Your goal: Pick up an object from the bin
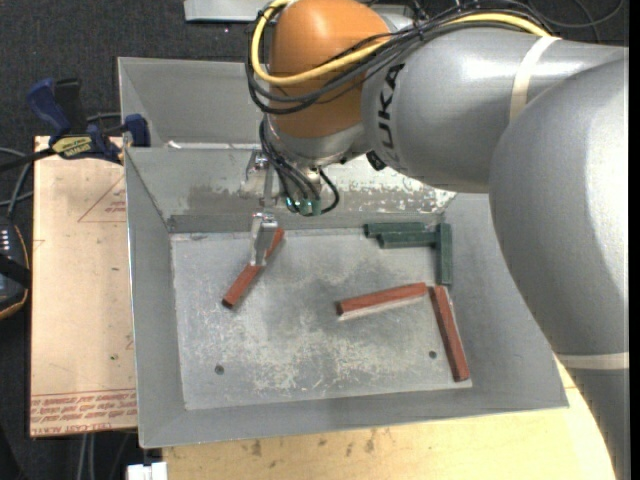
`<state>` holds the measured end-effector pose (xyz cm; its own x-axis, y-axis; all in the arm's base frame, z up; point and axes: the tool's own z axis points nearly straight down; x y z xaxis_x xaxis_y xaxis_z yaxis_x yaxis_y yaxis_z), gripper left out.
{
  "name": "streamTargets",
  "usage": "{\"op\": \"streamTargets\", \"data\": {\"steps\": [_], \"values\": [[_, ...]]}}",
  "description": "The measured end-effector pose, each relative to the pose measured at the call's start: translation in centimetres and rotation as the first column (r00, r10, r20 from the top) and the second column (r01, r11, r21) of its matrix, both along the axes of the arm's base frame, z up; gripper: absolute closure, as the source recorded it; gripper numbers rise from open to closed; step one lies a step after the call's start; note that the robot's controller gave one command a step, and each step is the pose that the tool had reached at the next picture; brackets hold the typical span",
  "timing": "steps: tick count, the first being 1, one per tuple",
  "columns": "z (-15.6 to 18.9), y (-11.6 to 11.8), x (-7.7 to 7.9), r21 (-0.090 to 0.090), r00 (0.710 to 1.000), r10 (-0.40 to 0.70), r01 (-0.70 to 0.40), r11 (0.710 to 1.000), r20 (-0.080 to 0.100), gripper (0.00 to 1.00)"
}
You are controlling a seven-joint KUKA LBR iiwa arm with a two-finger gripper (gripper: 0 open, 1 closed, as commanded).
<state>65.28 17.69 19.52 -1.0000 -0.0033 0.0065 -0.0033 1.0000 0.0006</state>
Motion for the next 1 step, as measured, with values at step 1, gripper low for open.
{"op": "streamTargets", "data": {"steps": [1], "values": [[0.54,-0.08,0.18,0.001,1.000,-0.003,0.003,1.000,0.008,0.00]]}}
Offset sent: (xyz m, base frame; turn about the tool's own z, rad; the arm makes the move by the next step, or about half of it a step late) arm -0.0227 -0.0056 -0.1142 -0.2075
